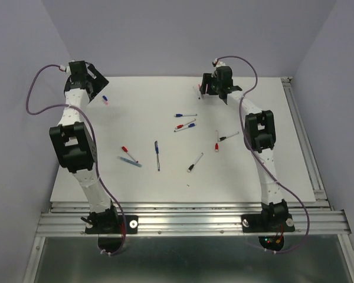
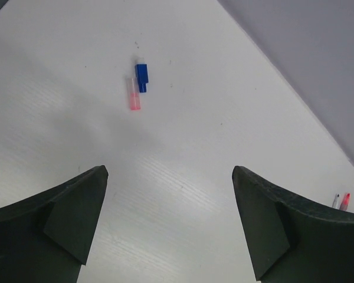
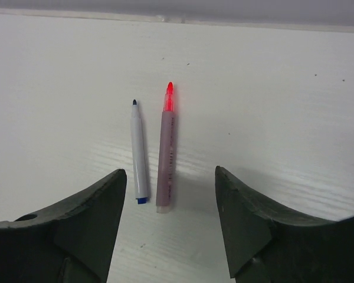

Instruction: Open the pen caps

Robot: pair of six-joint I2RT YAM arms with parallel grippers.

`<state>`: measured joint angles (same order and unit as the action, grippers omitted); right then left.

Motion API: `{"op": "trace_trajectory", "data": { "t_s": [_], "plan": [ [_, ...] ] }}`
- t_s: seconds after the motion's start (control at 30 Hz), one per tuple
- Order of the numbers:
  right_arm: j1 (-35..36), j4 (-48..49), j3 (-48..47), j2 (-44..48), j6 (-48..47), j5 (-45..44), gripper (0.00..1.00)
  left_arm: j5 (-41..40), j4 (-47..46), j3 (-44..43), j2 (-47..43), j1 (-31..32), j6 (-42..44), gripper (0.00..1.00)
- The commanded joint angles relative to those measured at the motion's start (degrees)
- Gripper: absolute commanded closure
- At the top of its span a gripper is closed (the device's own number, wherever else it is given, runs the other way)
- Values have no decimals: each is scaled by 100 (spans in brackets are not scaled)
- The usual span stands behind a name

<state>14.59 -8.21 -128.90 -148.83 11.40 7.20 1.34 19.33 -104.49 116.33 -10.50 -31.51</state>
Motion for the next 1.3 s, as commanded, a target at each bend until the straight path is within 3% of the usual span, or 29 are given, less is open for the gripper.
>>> {"op": "trace_trajectory", "data": {
  "t_s": [0.0, 0.1, 0.13, 0.17, 0.3, 0.4, 0.5, 0.67, 0.8, 1.03, 1.17, 1.27],
  "plan": [
    [18, 12, 304, 1075, 29, -289, 30, 120, -210, 858, -1040, 127, 39, 1],
    [61, -67, 785, 1540, -6, -386, 14, 138, -246, 1500, -1446, 338, 22, 1],
    [70, -58, 970, 1907, -15, -465, 2, 103, -281, 1667, -1725, 478, -4, 1],
    [96, -58, 1155, 2094, -50, -509, 0, 103, -324, 2025, -1876, 592, -5, 1],
    [394, -6, 2384, 3261, 116, -1027, 0, -29, -526, 2897, -2544, 1207, -31, 1],
    [851, 100, 3842, 4448, 283, -1685, 0, 67, -798, 3609, -3141, 1629, -31, 1],
    [1466, 328, 5974, 5635, 748, -2624, 0, 7, -957, 4216, -3458, 1928, -136, 1],
    [2047, 644, 7883, 7121, 1821, -2574, 0, -273, -1186, 4998, -3644, 2508, -215, 1],
    [2513, 777, 8809, 8219, 2471, -2742, 0, -635, -1300, 5307, -3478, 2904, -268, 1],
    [2698, 1234, 9533, 8863, 2833, -2250, 0, -890, -1344, 5220, -2810, 3317, -277, 2],
    [2707, 1120, 9541, 8854, 2903, -2478, 0, -1030, -1222, 4965, -2423, 3572, -286, 15],
    [2707, 1041, 9576, 8854, 2964, -2653, 0, -1259, -967, 4824, -2098, 3844, -242, 19]
  ]
}}
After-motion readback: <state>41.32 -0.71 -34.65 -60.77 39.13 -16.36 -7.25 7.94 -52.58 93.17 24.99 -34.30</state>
